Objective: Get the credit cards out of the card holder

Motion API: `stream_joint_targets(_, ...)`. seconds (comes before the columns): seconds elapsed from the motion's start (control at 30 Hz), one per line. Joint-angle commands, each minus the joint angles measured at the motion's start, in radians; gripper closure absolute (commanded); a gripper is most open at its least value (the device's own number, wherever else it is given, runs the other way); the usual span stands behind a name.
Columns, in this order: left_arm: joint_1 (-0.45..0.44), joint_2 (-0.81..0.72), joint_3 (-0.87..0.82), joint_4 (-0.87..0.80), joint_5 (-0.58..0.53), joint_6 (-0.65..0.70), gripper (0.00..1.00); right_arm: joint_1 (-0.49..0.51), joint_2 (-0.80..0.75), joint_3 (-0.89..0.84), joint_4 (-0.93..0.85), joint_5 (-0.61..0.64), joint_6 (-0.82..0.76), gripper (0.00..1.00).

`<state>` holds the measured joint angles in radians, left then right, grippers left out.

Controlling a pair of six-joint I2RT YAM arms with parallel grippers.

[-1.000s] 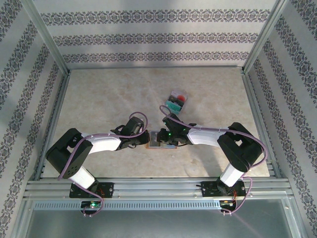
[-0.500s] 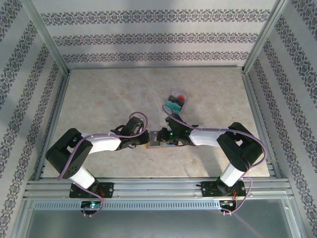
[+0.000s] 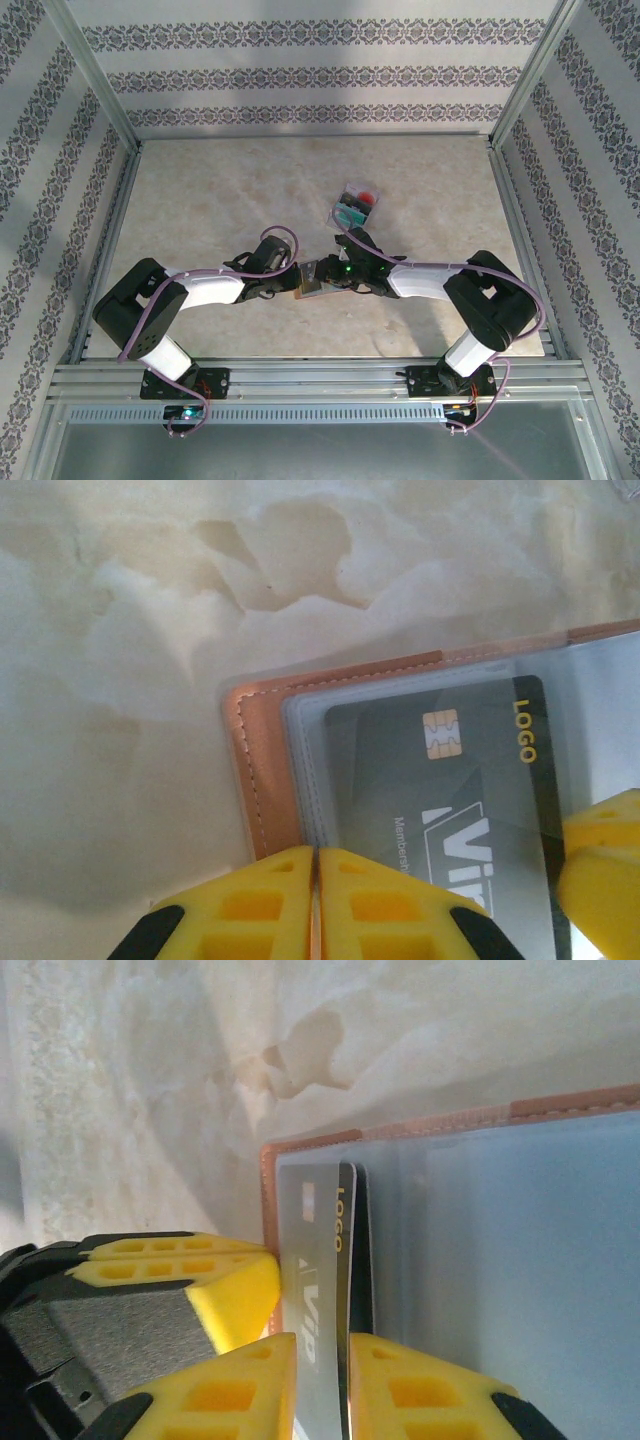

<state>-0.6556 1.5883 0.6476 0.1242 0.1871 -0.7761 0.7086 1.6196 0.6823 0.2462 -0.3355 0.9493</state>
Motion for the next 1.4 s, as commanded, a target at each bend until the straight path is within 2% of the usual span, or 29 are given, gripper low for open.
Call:
stream_joint_targets(0.0,-0.016,0.015,0.019,-0.018,0.011,-0.009,0.88,-0.006,-0.02,-0.018,0.077,-0.027,0.02,0.79)
stream_joint_targets(0.4,-0.015,0.013,0.019,-0.026,0.004,-0.011,0.88,-0.029,0.002,-0.065,0.203,-0.077,0.066,0.87)
stream_joint_targets(0.67,-0.015,0.016,0.028,-0.041,-0.005,-0.011,0.88,-0.054,-0.024,-0.101,0.205,-0.085,0.061,0.93)
stream_joint_targets(1.37,-0.01,0.025,0.07,-0.096,-0.031,0.029,0.88,-0.08,-0.037,-0.102,0.108,-0.057,0.019,0.93)
